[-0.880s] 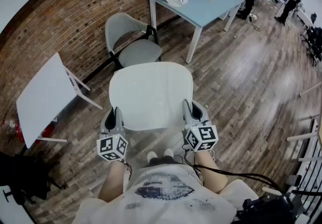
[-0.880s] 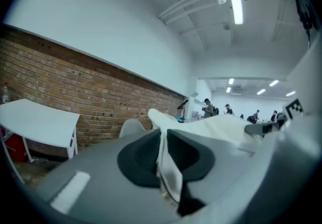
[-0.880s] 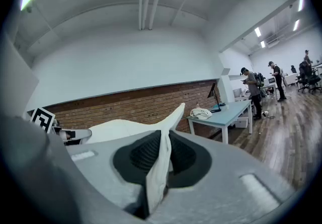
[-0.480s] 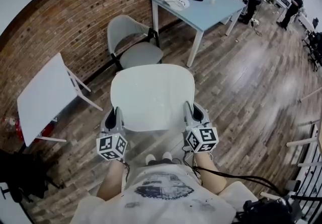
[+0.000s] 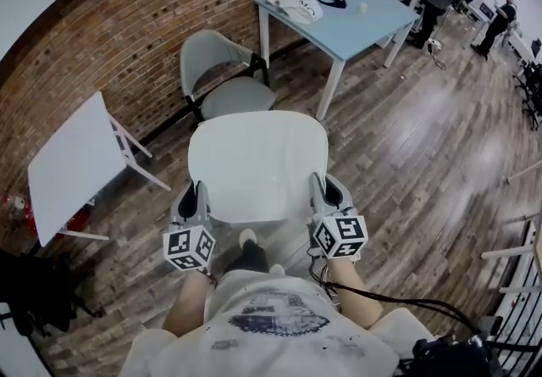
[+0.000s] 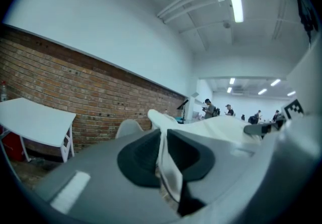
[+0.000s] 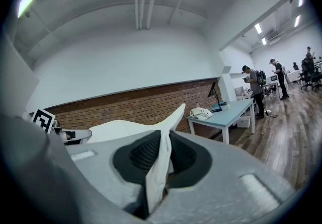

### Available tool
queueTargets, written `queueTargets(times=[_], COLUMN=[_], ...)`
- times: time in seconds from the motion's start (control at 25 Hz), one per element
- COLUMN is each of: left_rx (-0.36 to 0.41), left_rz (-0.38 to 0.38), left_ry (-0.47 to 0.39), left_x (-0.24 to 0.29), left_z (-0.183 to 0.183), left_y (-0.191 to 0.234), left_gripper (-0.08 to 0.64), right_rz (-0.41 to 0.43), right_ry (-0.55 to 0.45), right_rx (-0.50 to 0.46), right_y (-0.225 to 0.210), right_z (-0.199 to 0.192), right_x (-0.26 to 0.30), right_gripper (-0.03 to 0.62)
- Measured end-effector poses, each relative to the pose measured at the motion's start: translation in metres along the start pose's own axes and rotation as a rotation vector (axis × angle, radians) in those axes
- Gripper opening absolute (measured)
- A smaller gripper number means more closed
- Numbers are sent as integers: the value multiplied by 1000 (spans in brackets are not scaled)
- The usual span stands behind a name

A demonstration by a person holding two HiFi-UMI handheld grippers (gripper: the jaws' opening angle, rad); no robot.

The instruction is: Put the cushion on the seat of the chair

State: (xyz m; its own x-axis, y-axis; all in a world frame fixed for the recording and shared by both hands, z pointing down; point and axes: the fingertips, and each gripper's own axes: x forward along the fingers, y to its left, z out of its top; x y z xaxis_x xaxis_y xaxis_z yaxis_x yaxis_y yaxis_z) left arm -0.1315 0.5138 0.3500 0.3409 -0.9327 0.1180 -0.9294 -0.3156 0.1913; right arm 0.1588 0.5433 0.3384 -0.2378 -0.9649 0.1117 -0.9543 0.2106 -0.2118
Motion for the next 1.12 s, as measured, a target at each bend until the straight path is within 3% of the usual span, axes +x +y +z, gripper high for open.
queueTargets(times=[0.24, 0.8, 1.12], left_rx=[-11, -98, -112], left_rz=[12, 14, 19], left_ry=[6, 39, 41], left_x=[56, 259, 342], left_z=[-1, 23, 43], left_y=[29, 132, 178], left_gripper=[32, 32, 32], right_rz=[1, -12, -10], right_ry=[12, 92, 109], right_rx=[-8, -41, -60], right_y=[-10, -32, -37], right_z=[-3, 23, 37], right_x=[61, 294, 396], right_gripper=[41, 41, 41])
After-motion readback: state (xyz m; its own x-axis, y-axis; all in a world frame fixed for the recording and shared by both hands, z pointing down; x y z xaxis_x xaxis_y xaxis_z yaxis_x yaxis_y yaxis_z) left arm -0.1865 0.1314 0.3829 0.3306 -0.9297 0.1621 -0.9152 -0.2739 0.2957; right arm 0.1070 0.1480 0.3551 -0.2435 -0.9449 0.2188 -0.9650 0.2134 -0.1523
